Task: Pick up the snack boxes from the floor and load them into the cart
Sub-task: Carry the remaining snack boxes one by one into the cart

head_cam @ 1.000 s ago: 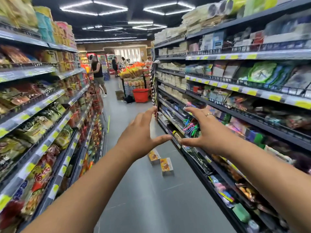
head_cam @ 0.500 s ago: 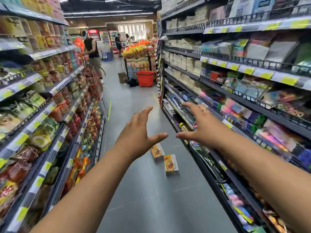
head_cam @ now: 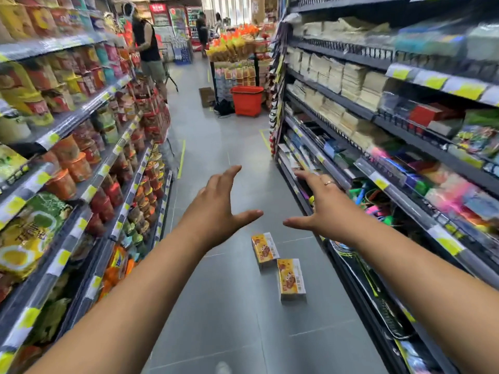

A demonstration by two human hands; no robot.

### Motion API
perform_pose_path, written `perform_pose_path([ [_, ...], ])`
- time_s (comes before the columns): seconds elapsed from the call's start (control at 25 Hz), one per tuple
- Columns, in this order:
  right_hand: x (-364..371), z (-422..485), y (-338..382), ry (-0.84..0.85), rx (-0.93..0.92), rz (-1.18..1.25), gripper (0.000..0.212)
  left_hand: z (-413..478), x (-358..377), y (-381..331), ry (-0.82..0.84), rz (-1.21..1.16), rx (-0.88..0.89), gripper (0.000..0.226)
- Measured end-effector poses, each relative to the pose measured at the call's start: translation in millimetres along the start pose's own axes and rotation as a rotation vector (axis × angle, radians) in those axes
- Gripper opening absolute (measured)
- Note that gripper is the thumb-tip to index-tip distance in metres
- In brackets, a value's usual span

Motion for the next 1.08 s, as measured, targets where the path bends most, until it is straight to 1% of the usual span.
perform_pose_path([
  [0.16, 56.1, 105.1, -31.6, 0.035, 0.119, -0.05, 0.107, 111.6, 46.8, 74.1, 0.105, -0.01, 0.059, 0.09],
  [0.32, 103.5, 186.5, -60.5, 0.042, 0.277, 0.009, 0.107, 210.0, 93.5, 127.7, 0.263, -0.016, 0.114, 0.088],
  [0.44, 129.3, 239.0, -89.1, 0.046, 0.38, 0.023, 0.11, 280.7, 140.0, 148.2, 0.349, -0.017, 0.167, 0.087],
  [0.6, 156.6, 305.6, -141.5, 0.054, 0.441, -0.089, 0.109, 356.2, 206.6, 158.6, 0.462, -0.012, 0.227, 0.088],
  [0.72, 187.3, 370.9, -184.3, 0.094, 0.485, -0.101, 0.106, 416.6, 259.9, 186.2, 0.521, 0.013, 0.184, 0.085],
  [0.88, 238.9, 433.0, -238.1, 0.131, 0.573, -0.012, 0.099, 473.3, 337.4, 223.7, 0.621, 0.067, 0.193, 0.078],
  [0.96, 282.3, 453.6, -273.2, 0.167, 0.651, 0.047, 0.097, 491.4, 394.0, 248.6, 0.702, 0.08, 0.191, 0.076],
  [1.08, 368.4, 467.3, -328.9, 0.227, 0.806, 0.135, 0.1, 504.1, 497.1, 300.6, 0.859, 0.089, 0.141, 0.076],
])
Point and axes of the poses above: each hand's wrist, its own z-axis towards the middle knuckle, its own x-axis out of the palm, y = z × x, the point moved 4 cm from there along z, towards the middle knuckle, and after that the axes turned 1 degree about -y, right-handed, at the moved point
